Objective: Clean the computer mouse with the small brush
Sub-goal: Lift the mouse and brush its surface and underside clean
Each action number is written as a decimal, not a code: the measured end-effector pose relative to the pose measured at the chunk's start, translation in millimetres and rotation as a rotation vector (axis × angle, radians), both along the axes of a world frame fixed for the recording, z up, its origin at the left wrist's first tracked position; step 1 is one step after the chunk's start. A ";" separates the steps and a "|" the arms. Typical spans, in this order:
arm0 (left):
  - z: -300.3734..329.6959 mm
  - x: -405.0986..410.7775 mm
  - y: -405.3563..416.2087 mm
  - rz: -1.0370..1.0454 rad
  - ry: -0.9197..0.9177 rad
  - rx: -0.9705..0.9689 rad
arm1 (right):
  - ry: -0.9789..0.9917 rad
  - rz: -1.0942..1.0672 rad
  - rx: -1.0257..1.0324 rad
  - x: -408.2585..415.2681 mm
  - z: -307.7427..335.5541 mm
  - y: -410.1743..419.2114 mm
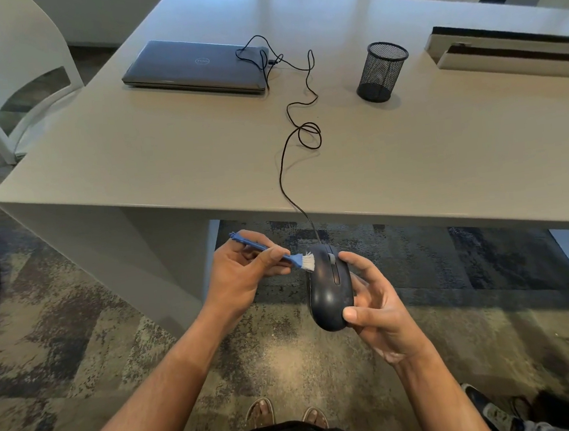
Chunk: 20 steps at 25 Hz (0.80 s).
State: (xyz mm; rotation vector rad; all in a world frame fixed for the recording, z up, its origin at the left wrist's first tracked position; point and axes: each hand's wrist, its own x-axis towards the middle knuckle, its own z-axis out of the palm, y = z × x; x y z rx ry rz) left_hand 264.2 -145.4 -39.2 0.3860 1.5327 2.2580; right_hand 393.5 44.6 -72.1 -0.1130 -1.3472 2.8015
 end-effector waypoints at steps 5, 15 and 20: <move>-0.7 3.8 -11.1 -0.124 0.045 0.020 | -0.012 -0.019 -0.004 0.2 1.8 2.8; 1.2 -7.8 -1.4 0.055 0.069 -0.021 | -0.009 0.007 0.000 -2.2 7.0 1.2; -1.5 0.3 -2.4 -0.095 0.097 0.002 | -0.027 -0.029 0.000 -2.6 7.5 8.6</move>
